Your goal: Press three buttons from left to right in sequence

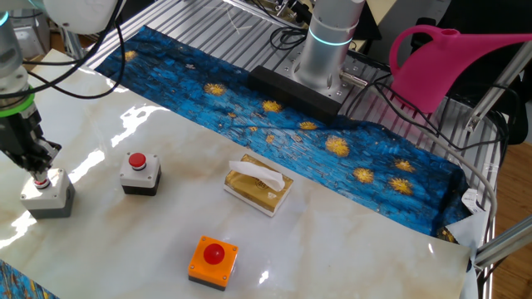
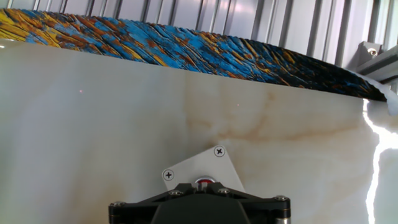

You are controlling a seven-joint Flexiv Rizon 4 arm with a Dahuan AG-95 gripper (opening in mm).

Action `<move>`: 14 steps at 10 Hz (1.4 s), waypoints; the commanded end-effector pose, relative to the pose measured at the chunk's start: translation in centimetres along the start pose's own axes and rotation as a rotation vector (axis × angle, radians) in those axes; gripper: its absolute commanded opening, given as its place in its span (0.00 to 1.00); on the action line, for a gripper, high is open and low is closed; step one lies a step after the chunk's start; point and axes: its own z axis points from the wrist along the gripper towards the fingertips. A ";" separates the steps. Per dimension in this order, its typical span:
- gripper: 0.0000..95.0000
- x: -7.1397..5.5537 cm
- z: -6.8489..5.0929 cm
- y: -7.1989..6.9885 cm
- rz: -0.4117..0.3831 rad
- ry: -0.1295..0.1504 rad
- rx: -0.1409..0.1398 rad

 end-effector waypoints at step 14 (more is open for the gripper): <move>0.00 0.0 -0.1 -0.1 0.073 0.226 -0.019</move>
